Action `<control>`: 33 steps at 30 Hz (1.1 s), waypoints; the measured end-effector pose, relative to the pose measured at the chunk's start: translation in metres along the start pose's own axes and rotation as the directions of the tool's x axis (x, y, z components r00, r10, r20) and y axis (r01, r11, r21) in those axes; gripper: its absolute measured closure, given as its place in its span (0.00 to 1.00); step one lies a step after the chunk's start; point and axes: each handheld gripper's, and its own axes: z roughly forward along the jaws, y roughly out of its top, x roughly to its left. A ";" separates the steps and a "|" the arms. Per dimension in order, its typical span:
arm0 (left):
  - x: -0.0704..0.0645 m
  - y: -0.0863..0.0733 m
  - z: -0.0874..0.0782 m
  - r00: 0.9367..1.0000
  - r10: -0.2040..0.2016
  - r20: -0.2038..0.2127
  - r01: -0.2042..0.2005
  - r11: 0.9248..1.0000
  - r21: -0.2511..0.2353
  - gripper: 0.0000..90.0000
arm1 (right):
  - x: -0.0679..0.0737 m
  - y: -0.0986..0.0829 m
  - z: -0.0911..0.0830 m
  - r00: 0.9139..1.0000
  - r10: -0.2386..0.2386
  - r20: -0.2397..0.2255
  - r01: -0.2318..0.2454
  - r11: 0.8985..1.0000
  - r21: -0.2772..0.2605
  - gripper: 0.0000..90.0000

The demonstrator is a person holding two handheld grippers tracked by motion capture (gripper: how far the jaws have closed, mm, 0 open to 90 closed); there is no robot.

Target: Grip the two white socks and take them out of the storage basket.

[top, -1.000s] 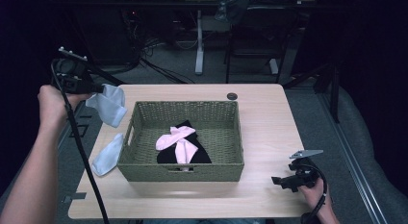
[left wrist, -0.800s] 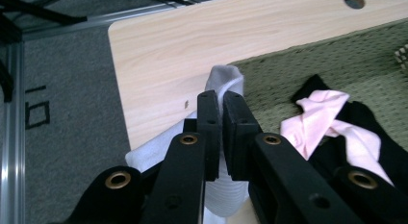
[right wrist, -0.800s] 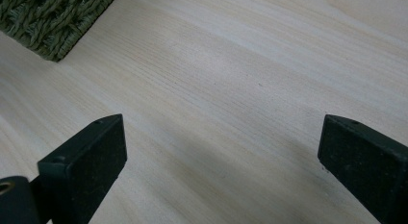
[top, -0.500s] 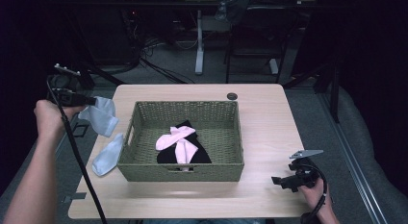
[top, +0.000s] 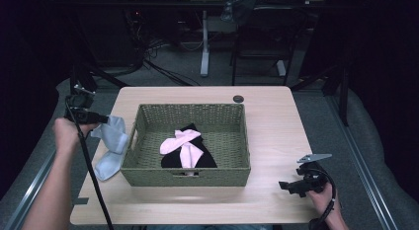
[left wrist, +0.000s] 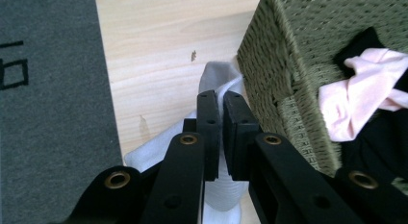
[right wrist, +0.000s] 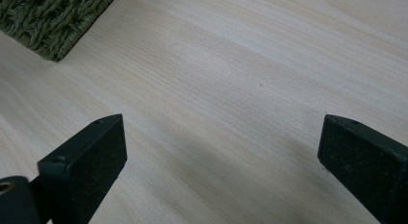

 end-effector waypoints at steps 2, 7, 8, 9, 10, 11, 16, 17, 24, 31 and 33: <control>-0.001 -0.001 0.008 1.000 -0.004 0.002 0.004 1.000 0.011 0.96 | 0.000 0.000 0.000 1.000 0.002 0.000 -0.002 1.000 0.003 0.03; -0.004 -0.002 0.029 1.000 -0.021 0.005 0.021 0.999 0.034 0.95 | 0.000 0.000 0.000 1.000 0.002 -0.001 -0.002 1.000 0.002 0.03; -0.004 -0.003 0.033 1.000 -0.026 0.007 0.025 0.999 0.038 0.95 | 0.000 0.000 0.000 1.000 0.000 -0.001 0.000 1.000 -0.001 0.03; -0.005 -0.003 0.037 1.000 -0.030 0.009 0.030 0.999 0.043 0.94 | 0.000 0.000 0.000 1.000 0.000 -0.001 0.000 1.000 -0.001 0.03; -0.005 -0.004 0.040 0.999 -0.033 0.009 0.033 0.998 0.047 0.94 | 0.000 0.000 0.000 1.000 0.002 -0.001 -0.002 1.000 0.000 0.03; -0.006 -0.004 0.045 0.999 -0.036 0.012 0.035 0.998 0.054 0.93 | 0.000 0.000 0.000 1.000 0.002 -0.001 -0.002 1.000 0.000 0.03; -0.004 -0.009 0.059 0.998 -0.062 0.018 0.060 0.995 0.076 0.87 | 0.000 0.000 0.000 1.000 0.005 -0.002 -0.005 1.000 0.003 0.03; -0.003 -0.010 0.060 0.998 -0.066 0.021 0.065 0.995 0.076 0.84 | 0.000 0.000 0.000 1.000 0.003 -0.002 -0.003 1.000 0.000 0.03; 0.001 -0.015 0.053 0.994 -0.103 0.028 0.102 0.994 0.050 0.46 | 0.000 0.000 0.000 1.000 0.002 -0.003 -0.002 1.000 -0.001 0.03; -0.002 -0.023 0.027 0.996 -0.082 0.038 0.083 0.997 -0.009 0.22 | 0.000 0.000 0.000 1.000 0.002 -0.002 -0.002 1.000 0.001 0.03; -0.004 -0.027 0.019 0.996 -0.076 0.039 0.077 0.996 -0.034 0.18 | -0.001 0.000 0.000 1.000 0.001 -0.002 -0.001 1.000 0.001 0.03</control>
